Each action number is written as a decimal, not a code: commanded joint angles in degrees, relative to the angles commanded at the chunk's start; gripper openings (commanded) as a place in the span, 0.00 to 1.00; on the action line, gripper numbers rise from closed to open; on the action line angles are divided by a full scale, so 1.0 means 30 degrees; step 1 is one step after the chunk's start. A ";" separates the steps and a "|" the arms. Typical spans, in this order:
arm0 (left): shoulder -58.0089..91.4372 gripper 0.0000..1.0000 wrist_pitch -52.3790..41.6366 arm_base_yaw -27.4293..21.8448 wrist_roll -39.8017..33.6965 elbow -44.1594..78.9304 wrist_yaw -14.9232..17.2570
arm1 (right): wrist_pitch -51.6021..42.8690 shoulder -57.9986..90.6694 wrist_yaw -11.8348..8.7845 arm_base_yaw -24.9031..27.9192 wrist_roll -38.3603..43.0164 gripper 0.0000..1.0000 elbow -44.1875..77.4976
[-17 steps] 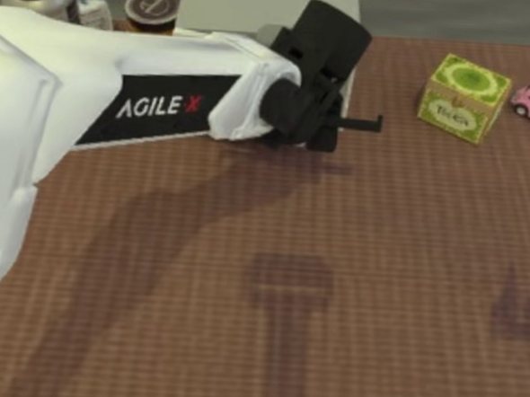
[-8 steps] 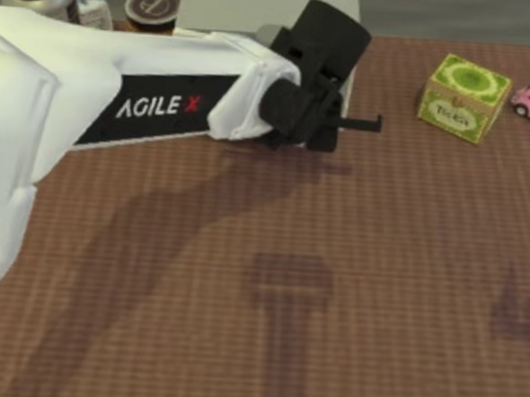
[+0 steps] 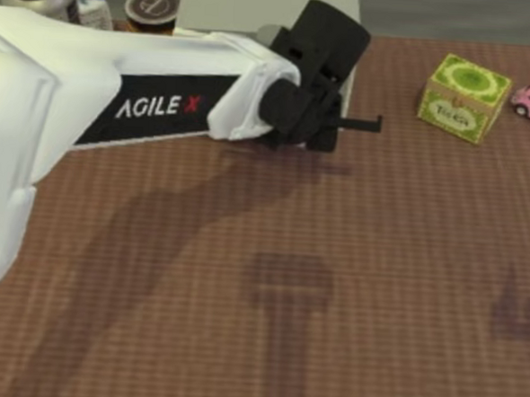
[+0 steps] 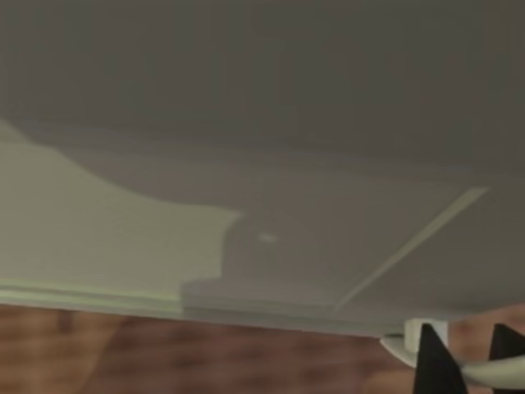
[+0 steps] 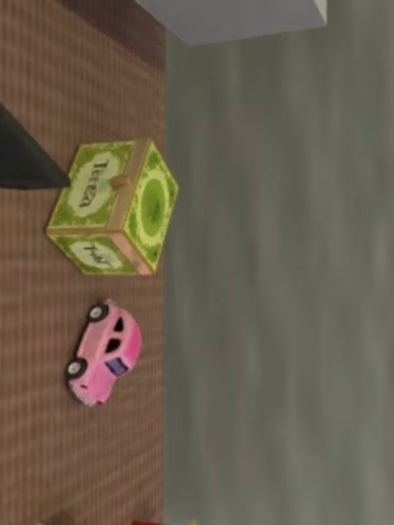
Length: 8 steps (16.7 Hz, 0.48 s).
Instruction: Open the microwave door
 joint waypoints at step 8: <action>-0.0674 0.00 0.0649 0.0264 0.0877 -0.1125 0.0457 | 0.0000 0.0000 0.0000 0.0000 0.0000 1.00 0.0000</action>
